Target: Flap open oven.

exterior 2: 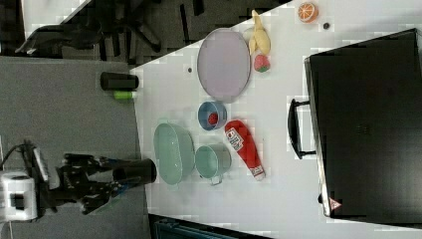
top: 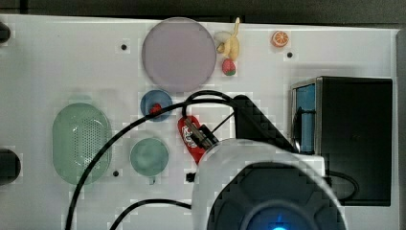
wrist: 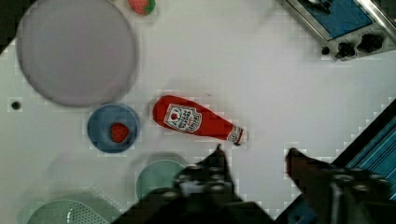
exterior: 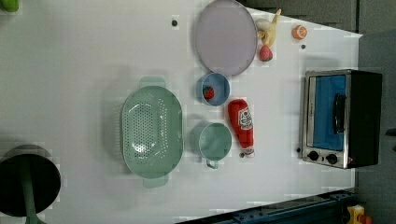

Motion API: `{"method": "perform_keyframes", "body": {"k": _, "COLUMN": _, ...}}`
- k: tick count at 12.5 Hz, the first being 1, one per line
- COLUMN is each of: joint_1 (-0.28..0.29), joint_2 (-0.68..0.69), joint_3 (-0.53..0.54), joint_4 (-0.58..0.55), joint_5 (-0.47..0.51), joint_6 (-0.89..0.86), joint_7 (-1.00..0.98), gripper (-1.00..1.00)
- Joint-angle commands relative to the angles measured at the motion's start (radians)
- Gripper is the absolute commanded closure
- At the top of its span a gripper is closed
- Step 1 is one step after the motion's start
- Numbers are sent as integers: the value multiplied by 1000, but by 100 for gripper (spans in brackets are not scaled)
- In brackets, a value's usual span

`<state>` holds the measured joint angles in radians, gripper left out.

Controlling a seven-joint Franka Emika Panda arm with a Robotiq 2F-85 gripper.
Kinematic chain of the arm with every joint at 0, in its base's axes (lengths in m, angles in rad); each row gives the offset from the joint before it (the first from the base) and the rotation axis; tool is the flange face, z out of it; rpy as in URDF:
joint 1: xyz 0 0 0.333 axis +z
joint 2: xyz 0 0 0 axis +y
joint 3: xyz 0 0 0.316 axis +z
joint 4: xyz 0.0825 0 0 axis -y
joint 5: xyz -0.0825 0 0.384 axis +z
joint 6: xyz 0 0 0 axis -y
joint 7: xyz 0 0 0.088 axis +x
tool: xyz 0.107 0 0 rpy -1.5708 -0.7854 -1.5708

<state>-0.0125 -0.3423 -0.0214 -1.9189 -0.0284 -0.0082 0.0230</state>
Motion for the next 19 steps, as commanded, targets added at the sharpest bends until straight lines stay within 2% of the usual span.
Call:
{"method": "perform_keyframes", "body": {"k": 1, "joint_1": -6, "joint_2": 32, "joint_3": -9, "joint_4": -11, "joint_5": 2, "joint_6": -13, "joint_7": -45, "gripper": 56}}
{"method": "perform_keyframes", "body": {"k": 2, "joint_1": -7, "joint_2": 35, "joint_3": -15, "joint_4": -24, "joint_5": 1, "joint_6": -12, "joint_7": -48, "gripper": 65}}
{"method": "perform_keyframes", "body": {"k": 4, "joint_1": -10, "joint_2": 46, "joint_3": -35, "joint_4": -56, "joint_5": 0, "joint_6": -4, "joint_7": -95, "gripper": 65}}
{"method": "perform_keyframes", "body": {"k": 7, "joint_1": -16, "joint_2": 70, "joint_3": -81, "joint_4": -117, "joint_5": -6, "joint_6": 70, "joint_7": -287, "gripper": 65}}
{"method": "perform_keyframes", "body": {"k": 14, "joint_1": -44, "joint_2": 135, "joint_3": -224, "joint_4": -277, "joint_5": -107, "joint_6": 443, "joint_7": -779, "gripper": 65}}
{"method": "perform_keyframes", "body": {"k": 19, "joint_1": -61, "joint_2": 238, "joint_3": -325, "joint_4": -300, "joint_5": -129, "joint_6": 634, "joint_7": -976, "gripper": 65}}
